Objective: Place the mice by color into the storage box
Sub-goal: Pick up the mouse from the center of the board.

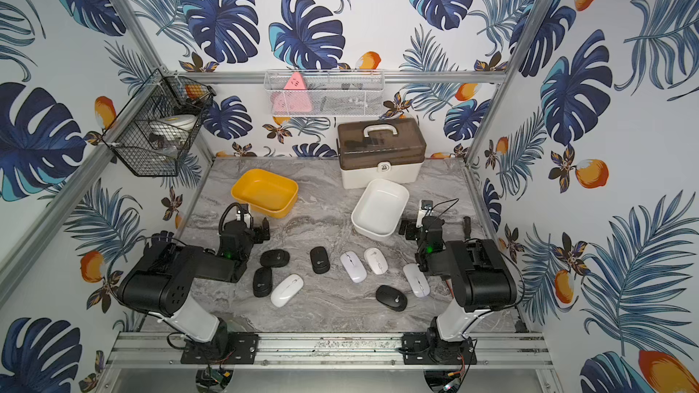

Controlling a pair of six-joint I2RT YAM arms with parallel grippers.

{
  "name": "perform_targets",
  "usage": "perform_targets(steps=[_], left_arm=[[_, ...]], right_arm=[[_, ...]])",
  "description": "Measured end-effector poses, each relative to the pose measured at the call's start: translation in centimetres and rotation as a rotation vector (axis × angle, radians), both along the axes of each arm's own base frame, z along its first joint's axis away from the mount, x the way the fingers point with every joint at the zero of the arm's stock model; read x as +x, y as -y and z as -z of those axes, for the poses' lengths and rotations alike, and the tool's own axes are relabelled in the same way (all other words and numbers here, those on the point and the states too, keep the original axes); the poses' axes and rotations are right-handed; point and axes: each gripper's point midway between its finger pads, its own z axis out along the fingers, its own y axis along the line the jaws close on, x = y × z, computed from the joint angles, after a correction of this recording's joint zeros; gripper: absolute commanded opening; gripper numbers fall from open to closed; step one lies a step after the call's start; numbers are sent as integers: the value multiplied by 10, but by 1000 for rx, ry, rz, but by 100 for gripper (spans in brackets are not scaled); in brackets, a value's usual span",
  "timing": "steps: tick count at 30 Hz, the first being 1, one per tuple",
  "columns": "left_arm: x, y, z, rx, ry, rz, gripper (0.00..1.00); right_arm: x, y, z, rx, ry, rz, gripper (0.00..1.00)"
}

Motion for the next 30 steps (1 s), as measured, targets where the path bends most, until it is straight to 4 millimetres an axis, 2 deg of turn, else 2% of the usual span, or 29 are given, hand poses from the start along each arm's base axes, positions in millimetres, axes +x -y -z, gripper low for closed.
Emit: perform_targets(steps=[19,21,22,23,24,27,28,30], left_arm=[[0,0,0,0,0,0,99],[0,0,-2,0,-1,0,99],[3,1,-6,2,-22,2,99],[8,3,-16,3,-29,4,99],[22,4,-40,-8,-17,-1,99],[67,8,-122,-87,25,-46,99],[76,13,-151,-127,31,-62,99],[77,38,-181,-206,4,-41,99]], right_arm=[[0,0,0,0,0,0,100],[-1,0,-6,-1,1,2,100],[-1,3,-16,-6,-3,16,100],[3,5,-34,0,7,35,100],[11,9,-63,19,36,67,100],[35,7,-158,91,119,90,100],[38,-1,-178,120,108,69,100],[31,-25,-189,170,14,1,100]])
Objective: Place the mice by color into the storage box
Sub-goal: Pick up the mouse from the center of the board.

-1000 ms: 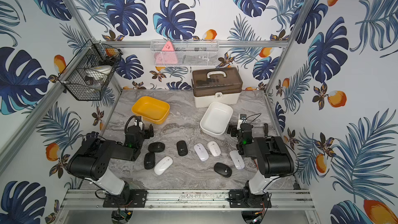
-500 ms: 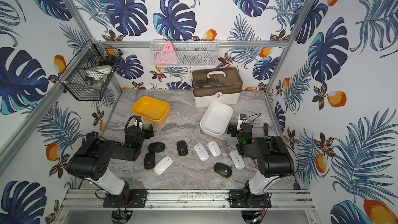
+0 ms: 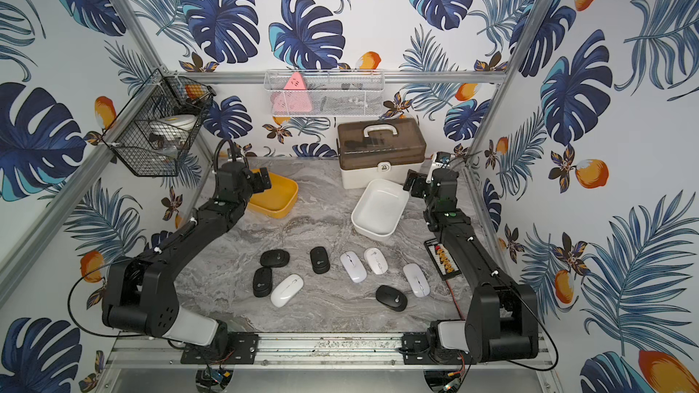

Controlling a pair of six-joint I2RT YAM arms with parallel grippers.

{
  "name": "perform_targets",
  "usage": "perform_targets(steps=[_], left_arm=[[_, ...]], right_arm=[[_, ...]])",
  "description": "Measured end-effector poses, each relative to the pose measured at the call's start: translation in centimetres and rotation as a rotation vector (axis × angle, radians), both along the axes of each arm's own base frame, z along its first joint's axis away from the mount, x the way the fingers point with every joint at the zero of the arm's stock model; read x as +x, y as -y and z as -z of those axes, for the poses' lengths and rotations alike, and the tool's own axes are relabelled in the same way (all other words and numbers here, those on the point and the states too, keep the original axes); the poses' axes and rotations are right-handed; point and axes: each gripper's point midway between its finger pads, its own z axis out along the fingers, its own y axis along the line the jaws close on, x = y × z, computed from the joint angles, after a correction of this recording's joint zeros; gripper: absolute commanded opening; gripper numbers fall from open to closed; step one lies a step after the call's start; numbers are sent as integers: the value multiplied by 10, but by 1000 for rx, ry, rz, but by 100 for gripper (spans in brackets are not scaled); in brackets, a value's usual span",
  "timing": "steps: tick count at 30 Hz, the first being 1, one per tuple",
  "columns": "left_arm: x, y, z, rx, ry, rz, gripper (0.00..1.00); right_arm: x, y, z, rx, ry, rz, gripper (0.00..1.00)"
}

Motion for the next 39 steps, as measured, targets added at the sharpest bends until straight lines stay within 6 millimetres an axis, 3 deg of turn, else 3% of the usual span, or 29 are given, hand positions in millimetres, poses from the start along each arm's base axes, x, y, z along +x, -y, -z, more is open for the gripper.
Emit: perform_targets(steps=[2,4,7,11,13,17,21,26,32,39], left_arm=[[-16,37,-6,-70,-86,60,99],[-49,80,3,-128,-221,145,99],[-107,115,23,-200,-409,227,99],[-187,132,54,-252,-633,274,99],[-219,134,62,-265,-709,293,99],[-253,120,72,-266,-791,280,99],[-263,118,63,-268,-778,320,99],[-265,118,60,-277,-776,339,99],[-255,119,51,-304,-735,340,99],[-244,109,42,-314,-701,321,99]], right_arm=[[-23,-28,12,41,-136,-80,100],[-69,-60,34,55,-311,-170,100],[-140,-86,59,84,-517,-271,100],[-223,-88,94,65,-774,-282,100],[-254,-86,105,56,-876,-276,100],[-302,-83,134,-79,-1092,-254,100],[-325,-78,149,-282,-1202,-238,100],[-334,-72,164,-471,-1261,-222,100],[-329,-69,177,-571,-1297,-189,100],[-319,-81,196,-617,-1315,-220,100]])
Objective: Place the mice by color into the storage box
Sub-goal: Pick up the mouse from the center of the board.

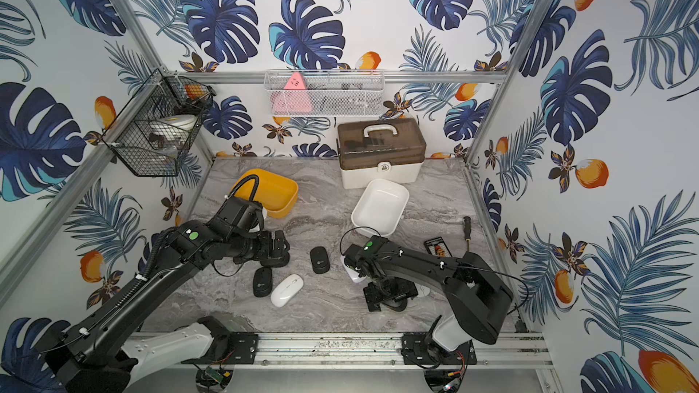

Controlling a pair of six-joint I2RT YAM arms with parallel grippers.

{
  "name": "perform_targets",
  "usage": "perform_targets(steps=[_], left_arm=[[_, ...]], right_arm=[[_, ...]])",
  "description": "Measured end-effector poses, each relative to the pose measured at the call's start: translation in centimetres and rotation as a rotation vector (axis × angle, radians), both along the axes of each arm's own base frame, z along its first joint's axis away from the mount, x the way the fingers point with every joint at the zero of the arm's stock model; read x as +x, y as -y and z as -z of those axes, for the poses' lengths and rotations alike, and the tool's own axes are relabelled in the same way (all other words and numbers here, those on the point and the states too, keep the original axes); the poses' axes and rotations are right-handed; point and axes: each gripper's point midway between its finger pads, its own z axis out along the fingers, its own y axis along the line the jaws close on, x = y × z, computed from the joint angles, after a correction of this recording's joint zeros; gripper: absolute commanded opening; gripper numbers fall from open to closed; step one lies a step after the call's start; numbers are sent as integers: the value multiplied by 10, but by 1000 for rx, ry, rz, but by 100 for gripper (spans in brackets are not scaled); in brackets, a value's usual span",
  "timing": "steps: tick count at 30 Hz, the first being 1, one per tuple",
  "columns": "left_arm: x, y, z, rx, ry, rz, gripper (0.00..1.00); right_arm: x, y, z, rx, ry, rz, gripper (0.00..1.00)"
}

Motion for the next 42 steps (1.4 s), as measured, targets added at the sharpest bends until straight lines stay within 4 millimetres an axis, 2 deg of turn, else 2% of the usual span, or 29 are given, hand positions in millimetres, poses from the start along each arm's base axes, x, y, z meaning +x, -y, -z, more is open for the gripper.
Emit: perform_targets(steps=[8,13,17,23,32,42], left_arm=[[2,-12,2,5,2,-24,99],[2,-12,4,5,-6,-23,99],[2,-12,5,8,-7,-20,99],[2,-13,6,15,-6,-10,99],[-1,-15,14,23,-19,-8,99],[-2,-16,13,24,-11,-8,99]], right_arm=[[4,-7,22,-12,-30,-22,98],[6,-8,34,-32,-51,-22,98],[1,-1,33,-74,-93,-14,98],[5,-1,33,-82,-95,-9,98],[9,10,34,-70,-120,36,95],[12,-10,41,67,-137,19,88]])
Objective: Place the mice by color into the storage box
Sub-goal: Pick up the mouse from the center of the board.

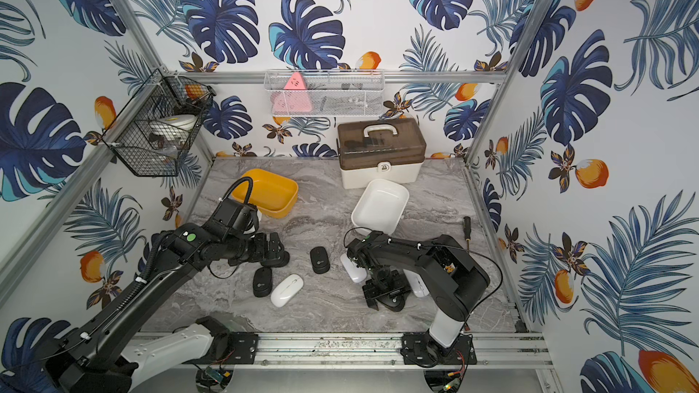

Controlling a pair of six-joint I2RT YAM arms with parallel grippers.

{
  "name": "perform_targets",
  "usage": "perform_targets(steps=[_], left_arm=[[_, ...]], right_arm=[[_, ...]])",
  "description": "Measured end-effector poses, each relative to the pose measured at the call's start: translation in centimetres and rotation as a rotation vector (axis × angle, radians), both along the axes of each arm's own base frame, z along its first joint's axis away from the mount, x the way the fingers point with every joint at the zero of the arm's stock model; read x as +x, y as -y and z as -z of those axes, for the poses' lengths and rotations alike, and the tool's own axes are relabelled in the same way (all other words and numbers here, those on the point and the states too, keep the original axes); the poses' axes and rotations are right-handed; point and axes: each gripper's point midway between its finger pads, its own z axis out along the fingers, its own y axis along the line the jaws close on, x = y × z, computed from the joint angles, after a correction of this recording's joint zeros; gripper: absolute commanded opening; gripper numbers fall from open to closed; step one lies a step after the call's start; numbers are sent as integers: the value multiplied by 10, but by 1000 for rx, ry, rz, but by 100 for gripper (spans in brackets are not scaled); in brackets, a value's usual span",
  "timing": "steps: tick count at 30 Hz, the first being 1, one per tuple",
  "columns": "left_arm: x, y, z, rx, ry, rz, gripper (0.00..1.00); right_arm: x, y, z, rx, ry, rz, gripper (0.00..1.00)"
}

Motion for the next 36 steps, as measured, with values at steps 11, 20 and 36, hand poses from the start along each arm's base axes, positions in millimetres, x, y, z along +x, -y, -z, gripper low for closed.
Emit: perform_targets(steps=[11,20,36], left_arm=[[-1,-1,2,2,5,1,99],[0,-1,1,7,12,14,99],[3,-4,-5,21,42,13,99]], right_arm=[[5,-43,6,208,92,74,85],[12,-51,8,203,96,103,85],[24,-61,-3,261,180,133,59]])
